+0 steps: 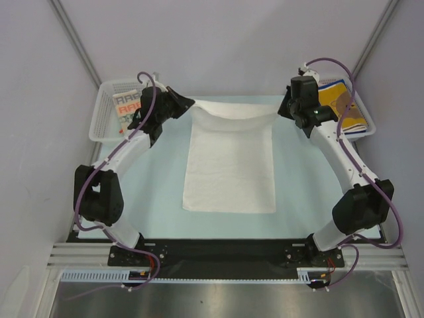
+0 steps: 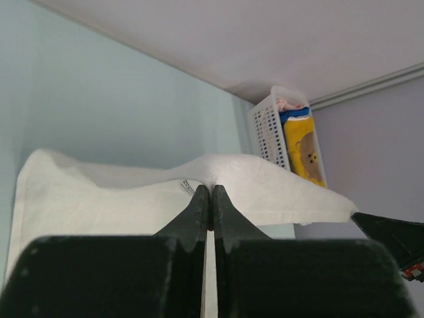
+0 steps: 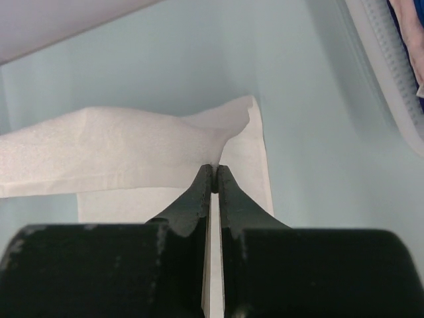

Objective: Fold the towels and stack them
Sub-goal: Fold the towel

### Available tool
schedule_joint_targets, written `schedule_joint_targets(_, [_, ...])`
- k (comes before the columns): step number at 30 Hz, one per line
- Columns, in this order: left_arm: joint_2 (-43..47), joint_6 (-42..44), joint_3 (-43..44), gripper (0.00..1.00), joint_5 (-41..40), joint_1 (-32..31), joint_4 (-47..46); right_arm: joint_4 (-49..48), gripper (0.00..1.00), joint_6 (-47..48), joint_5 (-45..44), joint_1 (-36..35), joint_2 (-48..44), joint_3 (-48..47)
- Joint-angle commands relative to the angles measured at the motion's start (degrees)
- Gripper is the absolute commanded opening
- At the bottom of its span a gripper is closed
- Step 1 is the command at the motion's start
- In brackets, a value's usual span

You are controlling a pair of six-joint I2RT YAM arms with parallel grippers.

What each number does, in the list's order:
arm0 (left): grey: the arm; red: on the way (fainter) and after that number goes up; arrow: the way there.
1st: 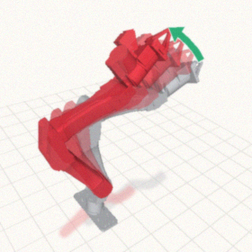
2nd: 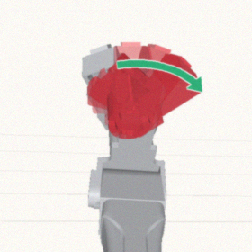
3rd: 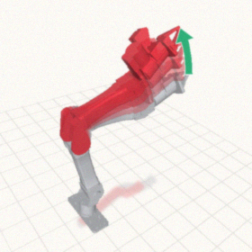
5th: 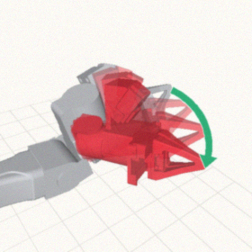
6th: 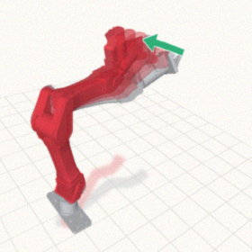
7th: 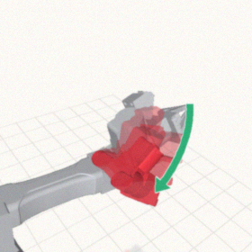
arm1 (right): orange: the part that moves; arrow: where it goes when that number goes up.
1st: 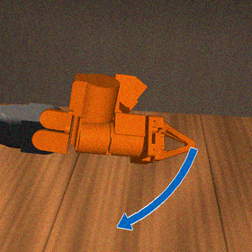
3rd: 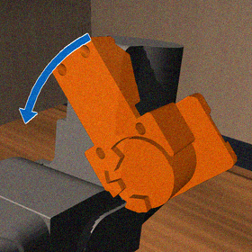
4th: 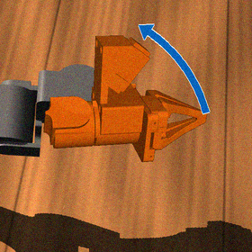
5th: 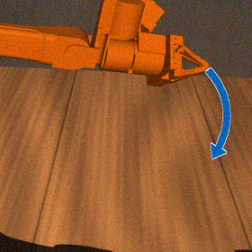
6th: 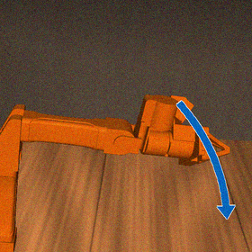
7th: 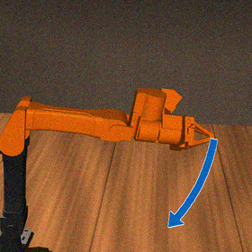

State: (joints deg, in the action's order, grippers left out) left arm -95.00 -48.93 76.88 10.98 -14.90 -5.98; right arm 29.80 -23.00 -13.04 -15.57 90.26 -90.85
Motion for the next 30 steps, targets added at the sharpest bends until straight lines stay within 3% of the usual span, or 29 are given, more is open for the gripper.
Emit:
schedule_joint_targets(1, [4.56, 1.03, -4.27, 0.0, 1.15, 0.48, -1.93, 0.08, 0.0, -0.72, -0.24, 0.19, -4.64, 3.21])
schedule_joint_targets(11, [10.53, 0.41, -13.68, 0.0, 1.76, 1.1, -2.81, -0.36, 0.0, -2.83, 1.52, 0.28, -12.38, 14.55])
schedule_joint_targets(30, [19.15, 0.85, -20.45, 0.0, 1.59, 1.54, -1.14, 1.04, 0.0, -4.68, 3.11, 0.02, -19.24, 20.36])
